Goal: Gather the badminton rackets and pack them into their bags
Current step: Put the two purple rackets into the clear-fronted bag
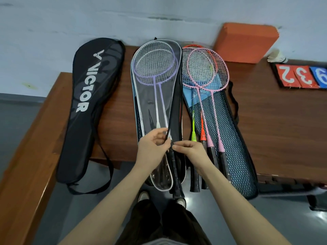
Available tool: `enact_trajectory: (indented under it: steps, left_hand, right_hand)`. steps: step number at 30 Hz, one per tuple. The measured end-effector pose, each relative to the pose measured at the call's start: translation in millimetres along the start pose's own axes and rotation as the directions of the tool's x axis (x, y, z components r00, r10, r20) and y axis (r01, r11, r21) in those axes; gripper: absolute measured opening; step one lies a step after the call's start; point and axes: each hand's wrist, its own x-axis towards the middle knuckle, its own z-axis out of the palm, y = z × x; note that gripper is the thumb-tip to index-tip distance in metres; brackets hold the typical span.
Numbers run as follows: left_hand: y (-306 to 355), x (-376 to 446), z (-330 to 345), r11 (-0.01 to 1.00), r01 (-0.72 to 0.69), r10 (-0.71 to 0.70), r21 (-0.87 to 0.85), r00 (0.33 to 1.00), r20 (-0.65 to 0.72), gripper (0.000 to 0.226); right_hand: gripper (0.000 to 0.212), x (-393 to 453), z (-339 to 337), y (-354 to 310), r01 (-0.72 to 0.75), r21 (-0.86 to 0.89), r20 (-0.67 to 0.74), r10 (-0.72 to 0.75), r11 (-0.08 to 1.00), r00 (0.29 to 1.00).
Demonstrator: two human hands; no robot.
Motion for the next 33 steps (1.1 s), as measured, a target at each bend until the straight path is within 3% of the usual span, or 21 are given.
enact_trajectory:
  steps: [2, 4, 7, 9, 12, 20, 22, 25, 27, 30, 33]
  left_hand:
    - [2, 2, -4, 0.996, 0.039, -0.041, -0.077, 0.999, -0.015, 0.028]
    - [3, 4, -5, 0.986, 0.073, -0.078, -0.153, 0.997, -0.026, 0.028]
    - [3, 5, -4, 0.976, 0.094, -0.104, -0.196, 0.994, -0.043, 0.029]
    - [2, 5, -3, 0.962, 0.105, -0.121, -0.251, 0.991, -0.051, 0.029]
    - [3, 4, 0, 0.944, 0.114, -0.131, -0.309, 0.991, -0.037, 0.028]
    - [10, 7, 32, 0.959, 0.083, -0.094, -0.271, 0.995, -0.027, 0.028]
    - [13, 10, 34, 0.963, 0.062, -0.075, -0.261, 0.996, -0.041, 0.03]
    - [17, 11, 36, 0.97, 0.031, -0.05, -0.243, 0.996, -0.07, 0.03]
    - [18, 10, 40, 0.963, 0.048, -0.069, -0.265, 0.995, -0.071, 0.027]
    - [19, 7, 48, 0.941, 0.086, -0.121, -0.327, 0.989, -0.089, 0.023]
    - [23, 5, 52, 0.939, 0.062, -0.107, -0.339, 0.987, -0.116, 0.023]
  right_hand:
    - [0.015, 2, -2, -4, 0.104, -0.078, 0.02, -0.102, 0.992, 0.995]
    - [0.023, 3, -8, -4, 0.108, -0.059, 0.049, -0.105, 0.992, 0.993]
    - [0.029, -3, -20, 1, -0.08, 0.042, 0.067, 0.077, 0.996, 0.995]
    - [0.028, -12, -32, 4, -0.192, 0.14, 0.16, 0.17, 0.971, 0.972]
    - [0.03, -29, -47, 7, -0.264, 0.231, 0.316, 0.185, 0.936, 0.931]
    - [0.023, -37, -51, 17, -0.103, 0.264, 0.134, 0.069, 0.959, 0.989]
    - [0.031, -43, -59, 16, -0.075, 0.31, 0.246, -0.004, 0.948, 0.969]
    - [0.064, -55, -78, 19, -0.085, 0.35, 0.506, -0.112, 0.933, 0.856]
    - [0.077, -62, -86, 21, -0.097, 0.338, 0.588, -0.129, 0.936, 0.799]
    - [0.085, -68, -88, 22, -0.082, 0.292, 0.573, -0.106, 0.953, 0.813]
    - [0.068, -69, -89, 23, -0.009, 0.259, 0.454, -0.114, 0.966, 0.884]
